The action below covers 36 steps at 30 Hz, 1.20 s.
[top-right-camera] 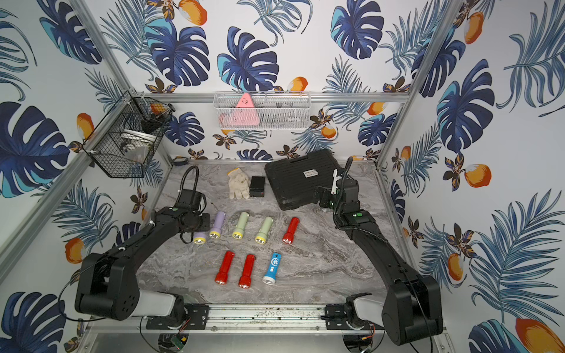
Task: Close the plug at the bottom of the flashlight
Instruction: Place the flashlight at the center of the board.
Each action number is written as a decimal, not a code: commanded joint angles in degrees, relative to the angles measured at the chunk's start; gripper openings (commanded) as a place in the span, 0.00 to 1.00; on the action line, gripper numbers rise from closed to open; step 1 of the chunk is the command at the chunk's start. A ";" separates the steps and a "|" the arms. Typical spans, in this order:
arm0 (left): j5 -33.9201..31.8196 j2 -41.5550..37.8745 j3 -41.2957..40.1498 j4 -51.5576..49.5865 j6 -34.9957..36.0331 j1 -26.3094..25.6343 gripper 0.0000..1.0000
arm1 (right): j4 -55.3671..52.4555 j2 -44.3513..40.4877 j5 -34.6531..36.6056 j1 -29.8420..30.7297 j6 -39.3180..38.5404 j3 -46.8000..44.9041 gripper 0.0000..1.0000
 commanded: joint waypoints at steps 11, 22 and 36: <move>0.58 15.08 5.67 10.64 9.28 8.36 0.00 | 1.64 0.53 -1.62 0.01 -0.73 1.26 1.00; 1.87 18.35 4.32 10.84 9.79 8.65 0.00 | 1.32 0.74 0.20 0.01 -0.90 0.68 1.00; 2.21 17.45 6.61 7.92 8.42 8.65 0.67 | 6.20 5.71 7.04 -0.27 -4.04 -1.93 1.00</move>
